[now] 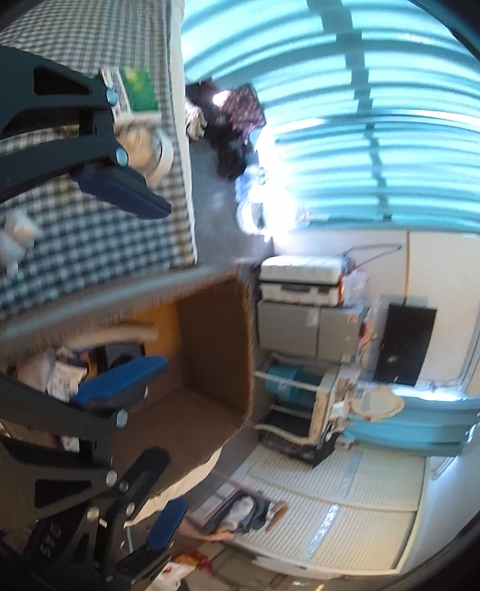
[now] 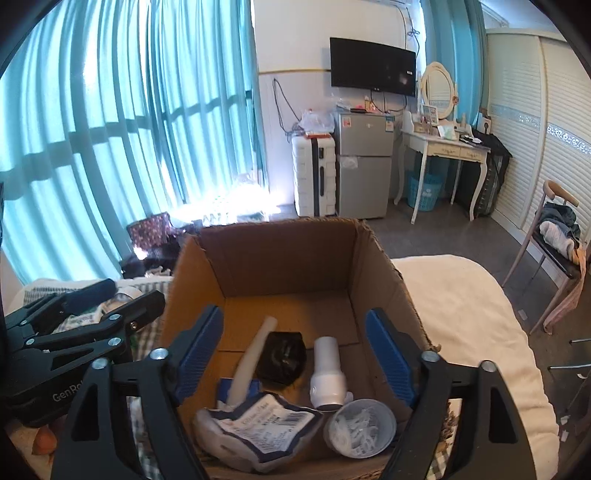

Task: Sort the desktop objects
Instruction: 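Move both open tools back toward the green box and white figurine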

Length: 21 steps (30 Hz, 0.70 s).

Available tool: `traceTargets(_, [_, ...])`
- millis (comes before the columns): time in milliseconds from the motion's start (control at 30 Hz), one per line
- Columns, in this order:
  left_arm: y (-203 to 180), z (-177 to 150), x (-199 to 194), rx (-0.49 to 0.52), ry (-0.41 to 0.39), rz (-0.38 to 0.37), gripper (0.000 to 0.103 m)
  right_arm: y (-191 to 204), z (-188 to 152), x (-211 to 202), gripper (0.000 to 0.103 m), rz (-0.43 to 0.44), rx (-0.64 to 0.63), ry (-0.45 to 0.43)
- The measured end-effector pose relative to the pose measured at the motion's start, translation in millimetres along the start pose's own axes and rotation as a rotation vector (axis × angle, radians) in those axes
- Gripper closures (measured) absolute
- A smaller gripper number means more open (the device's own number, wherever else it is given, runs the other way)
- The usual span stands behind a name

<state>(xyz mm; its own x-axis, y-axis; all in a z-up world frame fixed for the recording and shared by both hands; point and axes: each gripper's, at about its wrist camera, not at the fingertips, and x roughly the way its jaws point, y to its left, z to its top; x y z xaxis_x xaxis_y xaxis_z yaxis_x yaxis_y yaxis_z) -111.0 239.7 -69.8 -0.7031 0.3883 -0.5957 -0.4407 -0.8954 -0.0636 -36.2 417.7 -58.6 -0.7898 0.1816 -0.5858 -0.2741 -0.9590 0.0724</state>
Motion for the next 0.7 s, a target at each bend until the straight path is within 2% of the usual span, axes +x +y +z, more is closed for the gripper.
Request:
traceTargets(100, [18.6,-3.0,-13.3,-0.03,-0.024,0.04,0.004,11.9,0.6,-7.3,0.015,0.018,-0.004,-0.019])
traceTargets(167, [34.1,-4.8,-23.8,-0.045,-0.042,0.077,0.0,23.1,1.8,-9.5,0.014,0.046,-0.004,-0.025])
traceTargets(500, [93.8,-14.7,-66.8,-0.099,-0.073,0.222,0.0,79.4,3.3,-19.3,0.009,0.147,-0.034,-0.061])
traceTargets(700, [121.7,-20.0,-75.4,-0.136,-0.064,0.284,0.0,108.8,-3.5,-19.8,0.008,0.203,-0.065,-0.062])
